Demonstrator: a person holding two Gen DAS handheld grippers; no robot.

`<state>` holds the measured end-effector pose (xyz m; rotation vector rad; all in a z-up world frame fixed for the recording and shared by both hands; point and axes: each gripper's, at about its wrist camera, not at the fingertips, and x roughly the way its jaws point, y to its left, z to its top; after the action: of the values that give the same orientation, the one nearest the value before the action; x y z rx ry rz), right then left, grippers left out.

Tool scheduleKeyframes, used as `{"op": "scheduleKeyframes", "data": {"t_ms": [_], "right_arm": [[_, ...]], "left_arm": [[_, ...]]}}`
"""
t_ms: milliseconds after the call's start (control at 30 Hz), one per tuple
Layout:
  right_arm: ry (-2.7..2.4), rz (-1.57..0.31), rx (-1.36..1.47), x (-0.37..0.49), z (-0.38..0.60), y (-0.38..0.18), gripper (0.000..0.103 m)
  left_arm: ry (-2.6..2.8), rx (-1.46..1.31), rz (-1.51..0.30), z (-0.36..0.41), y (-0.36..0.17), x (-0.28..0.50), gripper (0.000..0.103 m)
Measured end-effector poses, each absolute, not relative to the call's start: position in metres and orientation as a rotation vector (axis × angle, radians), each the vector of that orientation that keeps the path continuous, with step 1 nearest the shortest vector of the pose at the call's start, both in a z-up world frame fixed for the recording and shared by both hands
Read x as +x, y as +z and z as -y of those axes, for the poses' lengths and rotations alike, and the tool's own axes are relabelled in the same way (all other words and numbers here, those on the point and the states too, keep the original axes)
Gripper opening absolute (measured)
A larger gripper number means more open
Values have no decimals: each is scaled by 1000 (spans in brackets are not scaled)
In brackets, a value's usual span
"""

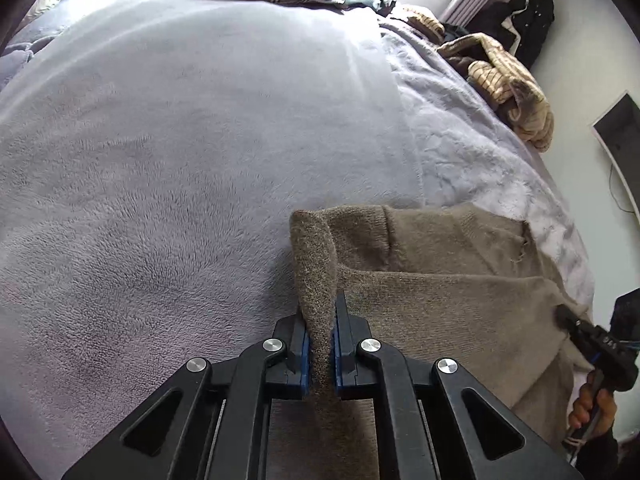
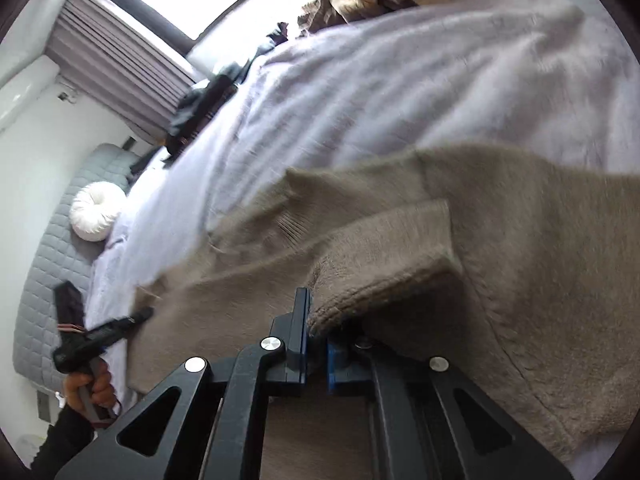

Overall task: Fold small clothes
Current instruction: 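Lay the sleeve back along the folded side and open the right gripper, then move the right gripper to the sweater's unfolded side edge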

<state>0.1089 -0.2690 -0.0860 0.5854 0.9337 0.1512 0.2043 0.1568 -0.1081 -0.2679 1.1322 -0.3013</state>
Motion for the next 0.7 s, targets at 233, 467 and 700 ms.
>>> {"op": "scheduleKeyframes", "data": {"t_ms": [233,467,700], "right_arm": [[91,-1012,757,84,300,-117,11],[20,-902,602,57,291,-71,18],[34,-956,483,88,265,-80,18]], "left_arm": [[-197,-260,-1087,-171,-98,196,31],[-226,-156,-951,-183,-46,149,62],[-244,-38,-1006,-142,-73,128,62]]}}
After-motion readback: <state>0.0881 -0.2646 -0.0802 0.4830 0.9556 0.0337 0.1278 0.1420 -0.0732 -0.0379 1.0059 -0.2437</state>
